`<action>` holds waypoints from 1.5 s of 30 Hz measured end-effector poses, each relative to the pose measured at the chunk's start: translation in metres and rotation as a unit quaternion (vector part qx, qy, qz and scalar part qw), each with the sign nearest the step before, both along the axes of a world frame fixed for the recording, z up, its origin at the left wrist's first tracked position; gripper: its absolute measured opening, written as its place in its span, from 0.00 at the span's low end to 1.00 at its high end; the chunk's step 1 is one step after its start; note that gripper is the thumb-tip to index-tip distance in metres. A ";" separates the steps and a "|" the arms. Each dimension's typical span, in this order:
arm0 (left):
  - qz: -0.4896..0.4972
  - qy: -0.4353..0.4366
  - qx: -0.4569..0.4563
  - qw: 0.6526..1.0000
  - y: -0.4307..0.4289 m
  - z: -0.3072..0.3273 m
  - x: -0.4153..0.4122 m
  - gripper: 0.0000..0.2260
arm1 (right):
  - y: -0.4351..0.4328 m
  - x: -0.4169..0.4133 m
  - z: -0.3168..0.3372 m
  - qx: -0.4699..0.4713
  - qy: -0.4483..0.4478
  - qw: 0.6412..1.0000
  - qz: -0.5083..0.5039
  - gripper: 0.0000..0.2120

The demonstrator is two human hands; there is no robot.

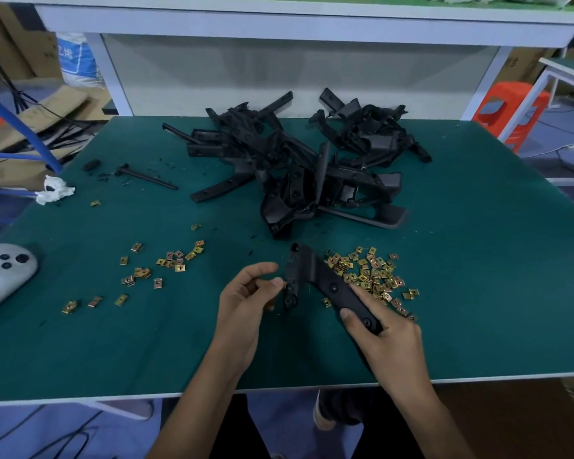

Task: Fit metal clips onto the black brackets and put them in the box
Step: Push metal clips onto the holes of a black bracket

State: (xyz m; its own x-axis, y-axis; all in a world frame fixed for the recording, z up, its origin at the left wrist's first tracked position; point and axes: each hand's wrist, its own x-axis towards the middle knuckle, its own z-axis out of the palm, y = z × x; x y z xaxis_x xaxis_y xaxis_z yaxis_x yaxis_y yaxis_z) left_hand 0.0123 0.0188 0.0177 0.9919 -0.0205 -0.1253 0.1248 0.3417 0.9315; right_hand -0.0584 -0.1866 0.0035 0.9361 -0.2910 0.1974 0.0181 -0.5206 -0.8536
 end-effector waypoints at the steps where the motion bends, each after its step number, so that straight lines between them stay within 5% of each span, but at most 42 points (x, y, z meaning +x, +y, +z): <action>1: 0.009 0.006 -0.015 1.000 -0.001 0.000 0.000 0.08 | 0.001 0.000 0.001 0.004 0.000 1.000 0.006 0.19; 5: 0.019 0.013 -0.039 0.999 -0.001 0.000 0.000 0.08 | 0.002 0.001 0.002 0.005 0.003 1.000 0.011 0.20; 15: -0.039 -0.046 0.118 0.991 -0.005 -0.005 0.001 0.10 | 0.003 -0.002 0.000 -0.038 0.016 0.999 -0.023 0.20; 22: 0.048 -0.047 0.144 0.987 -0.010 -0.015 0.007 0.09 | -0.002 0.002 0.005 0.200 -0.043 0.974 -0.102 0.14; 27: 0.007 -0.136 0.406 0.903 -0.014 -0.013 0.014 0.09 | -0.006 0.000 0.004 0.244 -0.046 0.961 -0.123 0.16; 33: -0.068 -0.195 0.567 0.797 -0.028 -0.006 0.028 0.13 | -0.005 0.000 0.005 0.229 -0.043 0.968 -0.099 0.15; 38: -0.004 -0.221 0.521 0.825 -0.024 -0.012 0.020 0.05 | -0.005 0.000 0.003 0.194 -0.027 0.976 -0.093 0.16; 45: 0.045 -0.120 0.308 0.943 -0.004 -0.018 0.008 0.07 | 0.001 -0.002 0.003 0.123 -0.021 0.991 -0.047 0.14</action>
State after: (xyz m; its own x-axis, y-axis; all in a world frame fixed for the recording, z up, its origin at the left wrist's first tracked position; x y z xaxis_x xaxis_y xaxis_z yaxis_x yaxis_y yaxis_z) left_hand 0.0200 0.0144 -0.0001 0.9873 0.0692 0.1427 -0.1188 -0.2736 0.9545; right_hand -0.0608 -0.1853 0.0068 0.8954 -0.4202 0.1474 0.0176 -0.2973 -0.9546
